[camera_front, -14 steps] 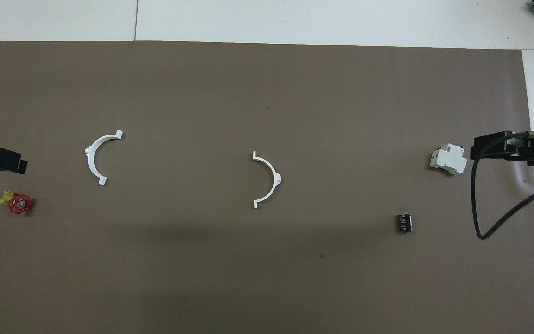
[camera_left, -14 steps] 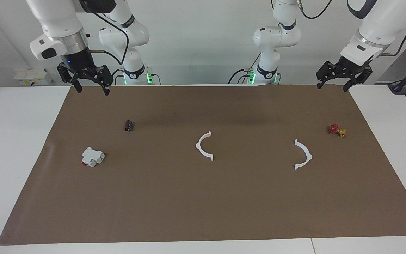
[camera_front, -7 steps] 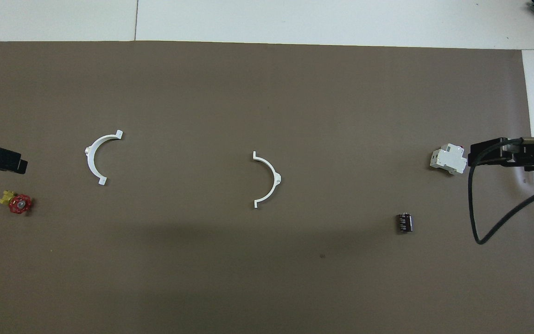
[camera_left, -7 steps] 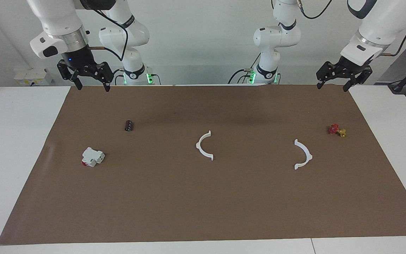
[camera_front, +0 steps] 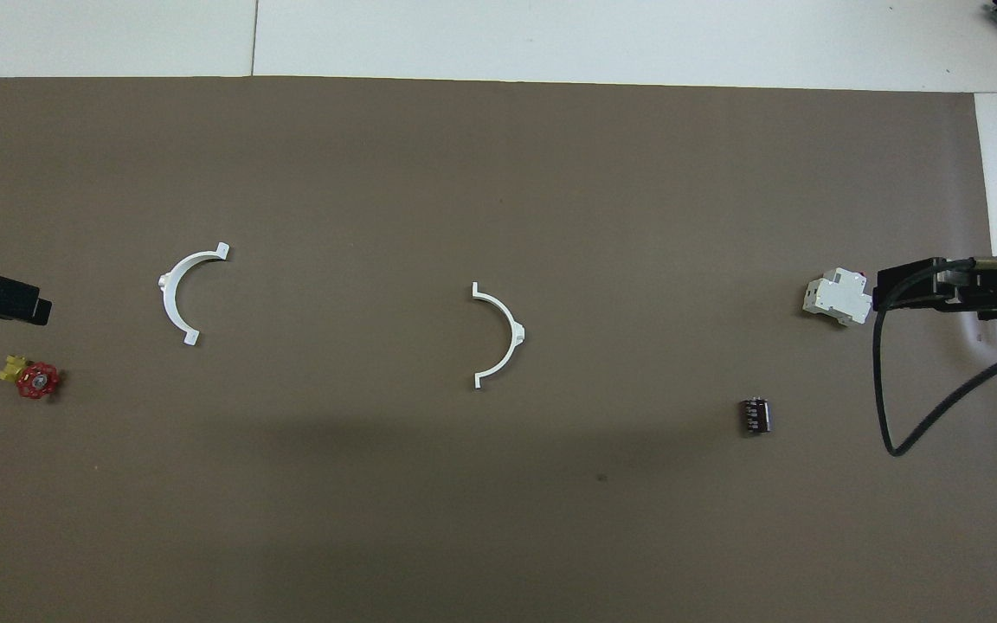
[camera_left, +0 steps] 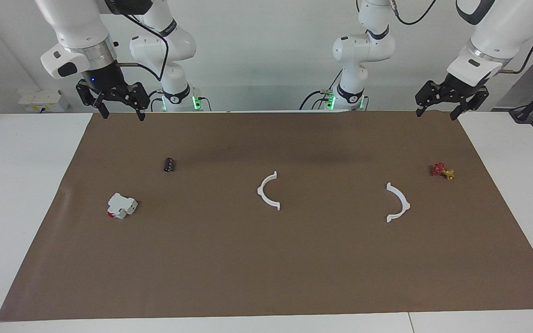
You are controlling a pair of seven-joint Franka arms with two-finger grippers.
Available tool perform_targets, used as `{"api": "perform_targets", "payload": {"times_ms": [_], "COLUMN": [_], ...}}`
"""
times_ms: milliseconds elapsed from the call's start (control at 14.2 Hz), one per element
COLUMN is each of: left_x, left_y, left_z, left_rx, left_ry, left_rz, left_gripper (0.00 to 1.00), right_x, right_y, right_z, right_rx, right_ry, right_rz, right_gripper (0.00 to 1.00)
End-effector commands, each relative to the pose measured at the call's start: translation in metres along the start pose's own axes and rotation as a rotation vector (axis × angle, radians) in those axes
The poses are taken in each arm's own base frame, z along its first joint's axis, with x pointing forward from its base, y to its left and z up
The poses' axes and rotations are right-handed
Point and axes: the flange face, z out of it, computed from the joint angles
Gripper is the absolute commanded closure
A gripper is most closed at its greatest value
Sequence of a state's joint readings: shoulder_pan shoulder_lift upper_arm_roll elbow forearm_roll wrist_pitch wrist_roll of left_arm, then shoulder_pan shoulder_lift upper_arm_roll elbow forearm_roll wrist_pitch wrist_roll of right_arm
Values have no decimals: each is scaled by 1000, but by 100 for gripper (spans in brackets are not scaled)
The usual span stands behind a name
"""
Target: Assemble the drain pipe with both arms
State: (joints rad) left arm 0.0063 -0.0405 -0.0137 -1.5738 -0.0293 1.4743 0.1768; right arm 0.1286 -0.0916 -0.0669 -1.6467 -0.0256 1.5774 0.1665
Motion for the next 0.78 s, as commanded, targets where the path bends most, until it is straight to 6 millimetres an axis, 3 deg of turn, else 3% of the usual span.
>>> {"api": "perform_targets", "payload": {"times_ms": [0, 423, 564, 705], "left_x": [-10, -3, -6, -4], "left_y": [-7, -11, -23, -28], "left_z": [4, 4, 15, 39], "left_rx": [5, 14, 16, 21], "left_ry": [-36, 20, 38, 65], "left_rz": [-26, -26, -46, -55], "left_gripper": [0, 0, 0, 0], "right_x": [-5, -6, -7, -4], "right_y": [4, 3, 4, 3], "right_z": [-1, 4, 4, 4], "right_rx": [2, 0, 0, -2], "right_ry": [-3, -12, -9, -2], "right_rz": [-19, -24, -21, -24], "right_gripper": [0, 0, 0, 0]}}
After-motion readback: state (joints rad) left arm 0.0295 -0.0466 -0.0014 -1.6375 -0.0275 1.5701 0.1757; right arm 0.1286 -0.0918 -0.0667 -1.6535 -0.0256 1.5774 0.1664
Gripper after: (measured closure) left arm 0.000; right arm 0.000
